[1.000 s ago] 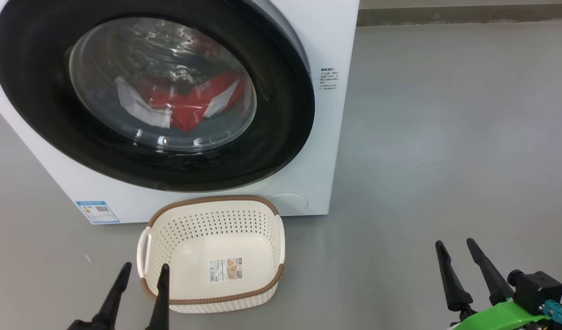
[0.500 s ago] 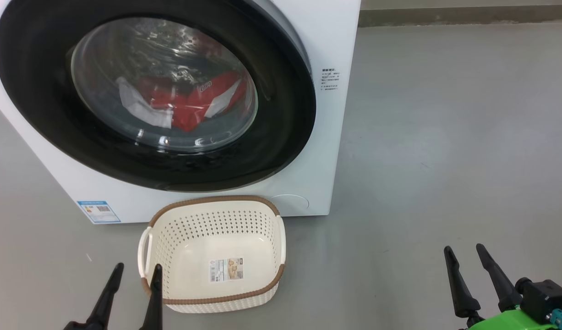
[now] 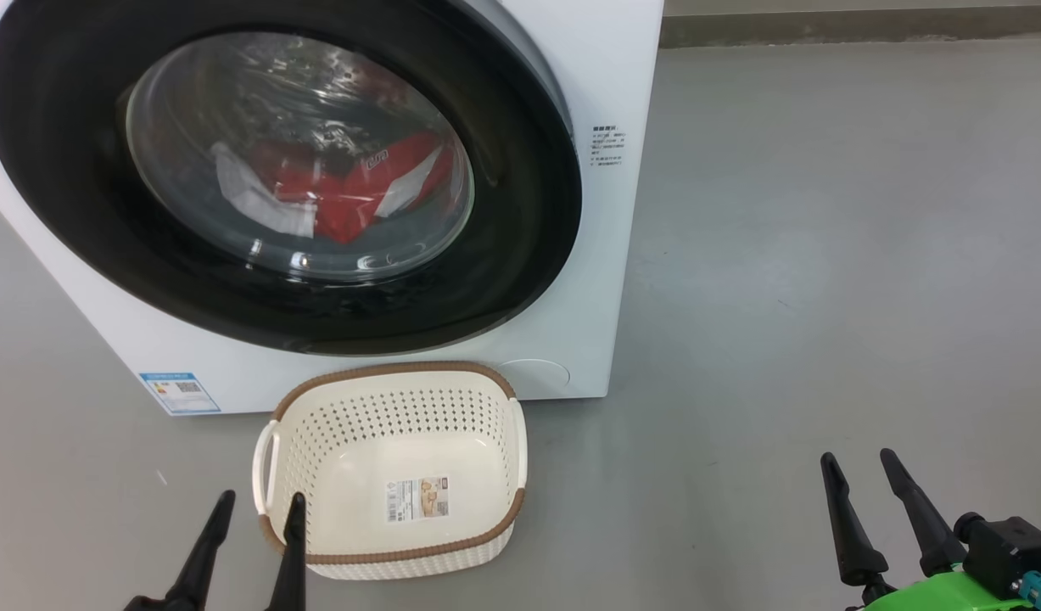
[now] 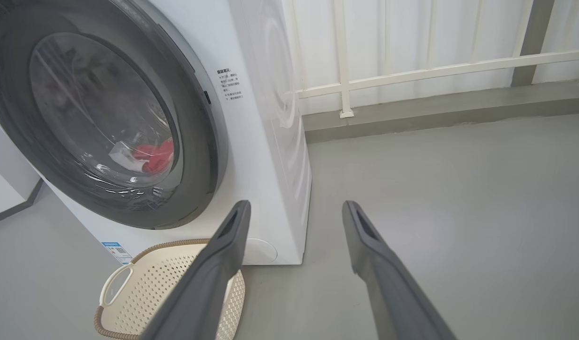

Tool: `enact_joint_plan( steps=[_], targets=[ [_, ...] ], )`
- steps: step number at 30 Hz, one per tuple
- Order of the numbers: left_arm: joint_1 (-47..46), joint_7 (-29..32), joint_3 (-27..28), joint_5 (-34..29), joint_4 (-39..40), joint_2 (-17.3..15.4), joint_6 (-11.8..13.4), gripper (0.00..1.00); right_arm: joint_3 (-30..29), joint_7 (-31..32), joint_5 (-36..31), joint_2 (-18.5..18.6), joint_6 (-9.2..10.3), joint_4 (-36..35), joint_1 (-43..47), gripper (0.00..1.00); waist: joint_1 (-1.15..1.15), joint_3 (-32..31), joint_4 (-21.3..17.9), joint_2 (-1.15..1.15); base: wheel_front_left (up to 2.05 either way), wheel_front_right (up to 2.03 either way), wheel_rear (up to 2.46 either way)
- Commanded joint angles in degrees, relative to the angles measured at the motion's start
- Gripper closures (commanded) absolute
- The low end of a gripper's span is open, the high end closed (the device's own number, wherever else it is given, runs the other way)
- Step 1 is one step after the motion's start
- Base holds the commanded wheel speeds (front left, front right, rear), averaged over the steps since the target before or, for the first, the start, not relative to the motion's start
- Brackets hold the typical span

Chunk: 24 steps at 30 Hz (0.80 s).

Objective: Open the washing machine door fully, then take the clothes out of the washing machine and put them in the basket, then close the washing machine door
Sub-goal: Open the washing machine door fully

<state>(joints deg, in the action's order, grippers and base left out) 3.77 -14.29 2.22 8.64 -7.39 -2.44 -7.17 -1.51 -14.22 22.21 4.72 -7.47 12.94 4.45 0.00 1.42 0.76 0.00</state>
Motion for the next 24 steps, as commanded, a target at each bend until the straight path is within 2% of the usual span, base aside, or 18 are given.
enact_joint_plan(
  steps=[1, 2, 3, 4, 10, 19, 24],
  targets=[
    [-0.8, -0.7, 1.6, 0.5, 1.2, -0.4, -0.3, 0.00, 1.5, -0.8, 1.0, 0.5, -0.02, -1.6, -1.7, 0.00, 0.00, 0.0, 0.1, 0.00, 0.00, 0.00, 0.00],
    [-0.7, -0.7, 1.4, 0.5, 1.3, -0.4, -0.3, 0.00, 1.7, -0.8, 1.4, 0.5, -0.02, -1.6, -2.0, 0.59, 0.00, 0.0, 0.1, 0.00, 0.00, 0.00, 0.00],
    [-0.8, -0.7, 1.3, 0.6, 1.2, -0.4, -0.3, 0.00, 1.9, -0.8, 1.8, 0.5, -0.02, -1.6, -2.4, 0.89, 0.00, 0.0, 0.2, 0.00, 0.00, 0.00, 0.00],
    [-0.8, -0.7, 1.1, 0.6, 1.2, -0.4, -0.3, 0.00, 2.2, -0.8, 2.4, 0.6, -0.02, -1.6, -2.8, 1.00, 0.00, 0.1, 0.2, 0.00, 0.00, 0.00, 0.00],
    [-1.4, -0.7, 0.8, 1.1, 1.4, -0.4, -0.3, 0.00, 3.5, -0.8, 6.9, 0.2, -0.02, -1.5, -7.0, 1.00, 0.00, 0.8, 0.6, 0.00, 0.00, 0.00, 0.00],
    [-3.5, -0.7, -0.4, 1.8, 1.6, -0.4, -0.3, 0.00, 7.2, -0.8, 17.1, -0.5, -0.02, 0.3, -20.0, 1.00, 0.00, 3.6, 2.3, 0.00, 0.00, 0.00, 0.00],
    [-5.2, -0.7, -1.2, 2.4, 1.6, -0.4, -0.3, 0.00, 8.0, -0.8, 21.0, 0.6, -0.02, 1.1, -27.2, 1.00, 0.00, 6.0, 4.0, 0.00, 0.00, 0.00, 0.00]
  ],
)
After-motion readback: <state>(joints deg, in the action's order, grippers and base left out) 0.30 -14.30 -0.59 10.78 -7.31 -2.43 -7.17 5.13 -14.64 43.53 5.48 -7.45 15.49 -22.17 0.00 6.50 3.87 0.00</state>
